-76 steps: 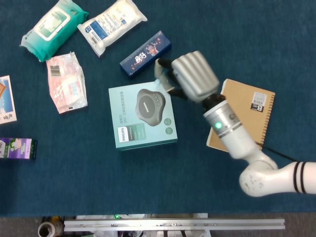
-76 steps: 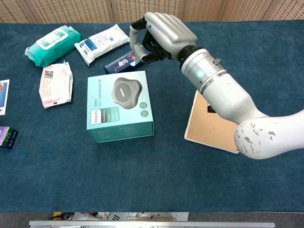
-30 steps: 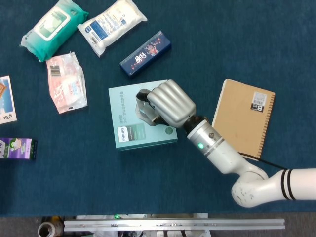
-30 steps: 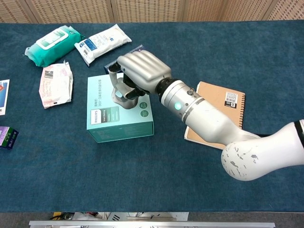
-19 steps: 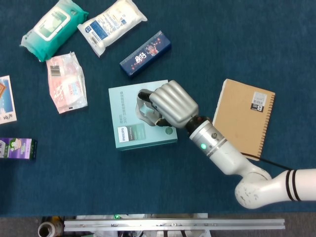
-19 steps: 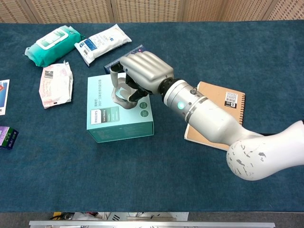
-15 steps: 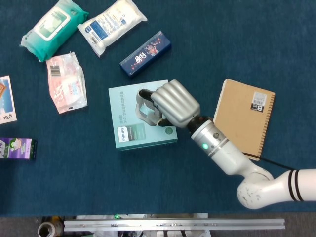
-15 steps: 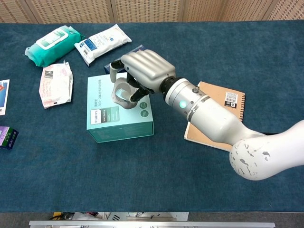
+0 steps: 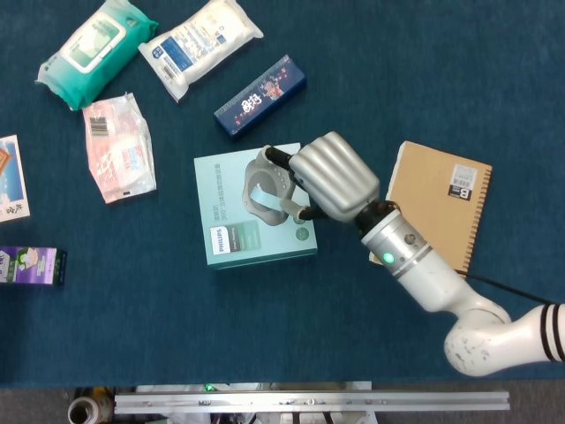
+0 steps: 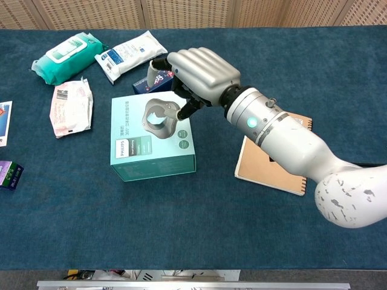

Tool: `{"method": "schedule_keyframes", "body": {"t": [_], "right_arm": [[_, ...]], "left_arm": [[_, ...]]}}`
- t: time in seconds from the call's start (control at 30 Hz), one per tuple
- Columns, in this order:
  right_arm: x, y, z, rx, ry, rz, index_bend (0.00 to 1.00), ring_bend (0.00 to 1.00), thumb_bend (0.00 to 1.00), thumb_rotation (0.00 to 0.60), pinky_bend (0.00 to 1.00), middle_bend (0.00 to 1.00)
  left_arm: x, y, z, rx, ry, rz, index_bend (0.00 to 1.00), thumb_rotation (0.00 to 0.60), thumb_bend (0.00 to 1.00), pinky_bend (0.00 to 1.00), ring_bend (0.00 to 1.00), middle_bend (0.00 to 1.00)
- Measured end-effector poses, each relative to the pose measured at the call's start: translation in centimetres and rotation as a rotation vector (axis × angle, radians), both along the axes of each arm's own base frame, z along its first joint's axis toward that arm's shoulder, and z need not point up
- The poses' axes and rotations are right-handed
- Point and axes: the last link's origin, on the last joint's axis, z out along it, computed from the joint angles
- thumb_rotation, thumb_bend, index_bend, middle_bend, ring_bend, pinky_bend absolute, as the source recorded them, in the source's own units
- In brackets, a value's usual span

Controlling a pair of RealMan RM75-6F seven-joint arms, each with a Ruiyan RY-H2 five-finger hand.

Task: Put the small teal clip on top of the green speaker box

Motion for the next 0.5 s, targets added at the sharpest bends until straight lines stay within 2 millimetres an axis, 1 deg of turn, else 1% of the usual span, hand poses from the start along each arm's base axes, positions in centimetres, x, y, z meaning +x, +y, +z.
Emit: {"method": "schedule_keyframes", "body": {"t": [0.1,0.23,0.27,0.33,0.4,0.43,0.5], "right_arm": [[-0.3,-0.1,0.4,-0.009,-0.007,-0.007,0.36,1.0,0.03,0.6,1.0,1.0],[-1.0,-0.6,1.6,-0.044,-0.016,-0.026,0.36,1.0,0.03,0.6,1.0,1.0],[-1.2,-0.7,2.0,-0.055,-0.016,-0.032,0.36,1.0,0.05,0.6,1.0,1.0],[-1.7,-1.0,2.9,-0.078,-0.017,-0.046,0.36,1.0,0.12,0.6,1.0,1.0],[-2.1,-1.2,3.6,-0.092,-0.019,-0.059,0.37,1.0,0.27,0.6,1.0,1.0],[-2.4,-1.2,4.0,-0.102,-0.019,-0.066,0.37,1.0,0.31,0.6,1.0,1.0],[-3.1,-1.5,5.4,-0.145,-0.018,-0.083,0.39,1.0,0.39,0.6,1.0,1.0]], "left_arm": [[0.2,0.2,0.1,-0.001,0.001,-0.008,0.16,0.6,0.26,0.38,0.39,0.43],[0.4,0.6,0.3,-0.008,-0.002,-0.024,0.16,0.6,0.26,0.38,0.39,0.43],[0.4,0.7,0.4,-0.012,-0.005,-0.028,0.16,0.6,0.26,0.38,0.39,0.43],[0.5,1.0,0.4,-0.02,-0.016,-0.035,0.17,0.6,0.26,0.38,0.4,0.43],[0.6,1.4,0.4,-0.03,-0.03,-0.045,0.17,0.6,0.26,0.4,0.42,0.44],[0.7,1.7,0.5,-0.035,-0.039,-0.053,0.17,0.6,0.26,0.42,0.43,0.45],[1.0,2.4,0.5,-0.056,-0.061,-0.076,0.17,0.6,0.26,0.46,0.49,0.48]]}}
